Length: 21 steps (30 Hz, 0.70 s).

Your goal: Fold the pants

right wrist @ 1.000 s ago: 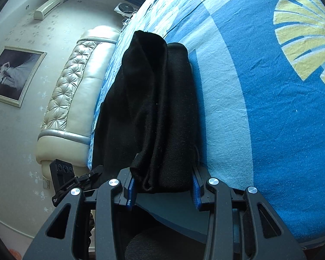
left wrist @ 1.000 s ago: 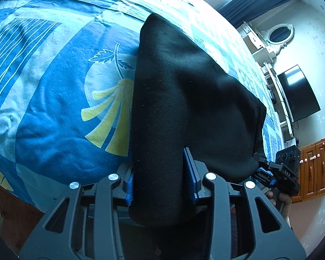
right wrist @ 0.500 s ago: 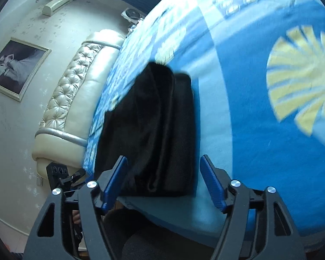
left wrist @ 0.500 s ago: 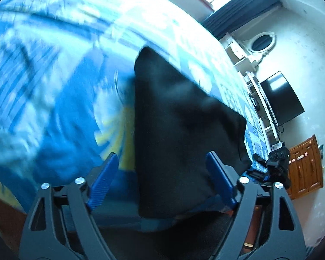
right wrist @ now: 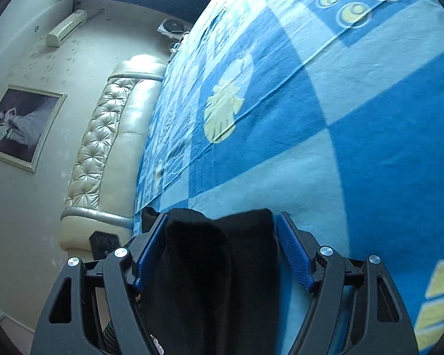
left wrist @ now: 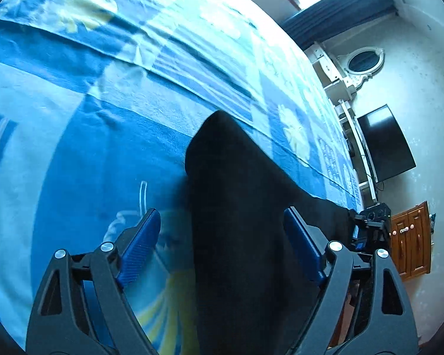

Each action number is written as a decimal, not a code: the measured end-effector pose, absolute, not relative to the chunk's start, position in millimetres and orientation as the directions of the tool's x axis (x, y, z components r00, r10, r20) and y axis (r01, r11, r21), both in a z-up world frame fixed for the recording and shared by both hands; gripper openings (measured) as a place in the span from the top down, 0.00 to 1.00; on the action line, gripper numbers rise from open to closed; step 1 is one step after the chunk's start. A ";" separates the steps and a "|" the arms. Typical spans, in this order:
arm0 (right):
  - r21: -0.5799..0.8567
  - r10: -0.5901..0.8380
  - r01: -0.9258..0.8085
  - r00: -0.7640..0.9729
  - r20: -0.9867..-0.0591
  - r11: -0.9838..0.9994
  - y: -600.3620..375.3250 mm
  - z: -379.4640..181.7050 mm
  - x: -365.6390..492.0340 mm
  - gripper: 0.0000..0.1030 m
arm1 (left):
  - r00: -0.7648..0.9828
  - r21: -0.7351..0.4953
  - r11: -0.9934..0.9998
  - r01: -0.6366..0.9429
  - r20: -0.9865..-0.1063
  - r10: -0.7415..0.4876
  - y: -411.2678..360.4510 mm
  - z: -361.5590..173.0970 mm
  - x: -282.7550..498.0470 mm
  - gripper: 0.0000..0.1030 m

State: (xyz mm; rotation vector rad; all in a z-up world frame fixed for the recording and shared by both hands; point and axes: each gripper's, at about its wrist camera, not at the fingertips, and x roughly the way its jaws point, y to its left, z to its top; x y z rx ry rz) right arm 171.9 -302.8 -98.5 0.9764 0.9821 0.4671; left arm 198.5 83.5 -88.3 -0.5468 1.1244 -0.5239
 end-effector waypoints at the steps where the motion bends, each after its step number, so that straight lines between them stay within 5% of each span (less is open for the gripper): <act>1: 0.846 0.713 0.074 0.502 -0.489 0.528 -299.1 -97.5 172.7 0.33 | 0.338 -0.649 0.752 0.118 -0.685 -0.645 82.5 -90.5 201.4 0.18; 3: 0.810 0.692 0.063 0.483 -0.536 0.583 -294.3 -99.0 172.7 0.47 | 0.347 -0.642 0.755 0.136 -0.683 -0.643 80.6 -91.7 204.0 0.26; 5: 0.804 0.688 0.059 0.484 -0.542 0.592 -293.9 -100.7 170.9 0.54 | 0.332 -0.627 0.761 0.164 -0.691 -0.642 75.2 -93.0 204.4 0.55; 7: 0.809 0.689 0.057 0.492 -0.533 0.585 -296.3 -101.7 167.5 0.59 | 0.333 -0.603 0.777 0.183 -0.705 -0.626 68.8 -91.6 203.9 0.65; 21: 0.812 0.668 0.012 0.562 -0.488 0.584 -297.9 -81.2 167.0 0.65 | 0.393 -0.535 0.815 0.220 -0.716 -0.576 61.4 -69.1 209.6 0.78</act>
